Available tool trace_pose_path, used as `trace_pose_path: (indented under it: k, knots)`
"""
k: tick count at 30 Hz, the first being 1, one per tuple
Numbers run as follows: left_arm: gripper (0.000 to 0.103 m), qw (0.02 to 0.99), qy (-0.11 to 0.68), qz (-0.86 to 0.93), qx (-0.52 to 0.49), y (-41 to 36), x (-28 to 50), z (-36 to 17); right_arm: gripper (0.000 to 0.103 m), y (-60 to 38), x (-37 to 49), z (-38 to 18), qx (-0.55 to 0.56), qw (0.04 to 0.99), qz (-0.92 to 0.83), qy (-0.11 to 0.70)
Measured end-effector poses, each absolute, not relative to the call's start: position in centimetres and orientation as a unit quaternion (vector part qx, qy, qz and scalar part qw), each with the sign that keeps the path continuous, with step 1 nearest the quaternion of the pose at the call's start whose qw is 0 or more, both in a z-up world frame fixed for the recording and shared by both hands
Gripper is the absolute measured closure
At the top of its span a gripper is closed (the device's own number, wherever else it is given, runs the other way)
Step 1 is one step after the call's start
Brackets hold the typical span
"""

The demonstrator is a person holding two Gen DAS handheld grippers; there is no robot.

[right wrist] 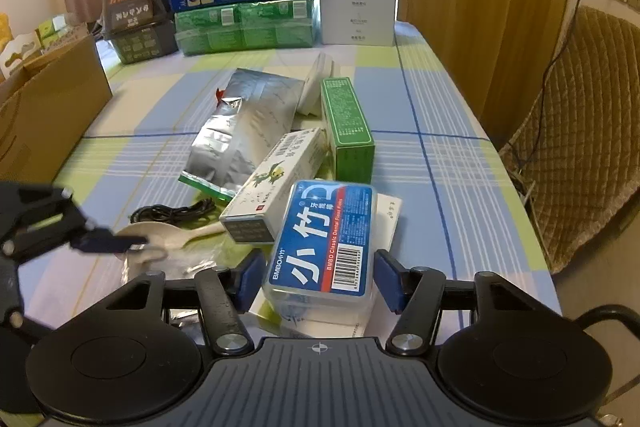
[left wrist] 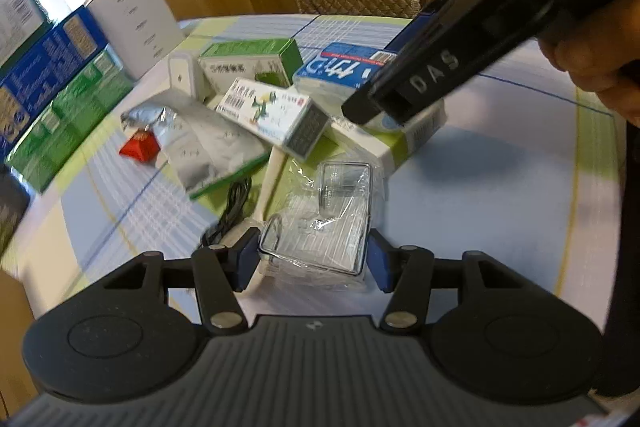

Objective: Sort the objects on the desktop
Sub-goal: 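Grasp the clear plastic soap holder with the left tool while the right tool grasps the blue toothpick box, then carry both held items to the cardboard box and release them inside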

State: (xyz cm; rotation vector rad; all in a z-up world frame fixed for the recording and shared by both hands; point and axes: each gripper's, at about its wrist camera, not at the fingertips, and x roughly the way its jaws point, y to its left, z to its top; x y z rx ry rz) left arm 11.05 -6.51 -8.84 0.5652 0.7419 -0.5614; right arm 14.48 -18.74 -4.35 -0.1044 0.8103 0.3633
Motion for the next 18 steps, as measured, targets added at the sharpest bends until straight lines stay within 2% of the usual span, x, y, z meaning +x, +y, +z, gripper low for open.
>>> trace_pose_path:
  k: [7,18]
  knots:
    - [0.052,0.867,0.382,-0.216,0.234,-5.2,7.7,-8.7,0.047,-19.3,12.0,-3.3,-0.034,0.906,0.188,0.377]
    - [0.052,0.898,0.416,-0.091,0.113,-0.5,3.1,-8.3,0.047,-16.8,6.1,-4.1,-0.062,0.88,0.254,0.396]
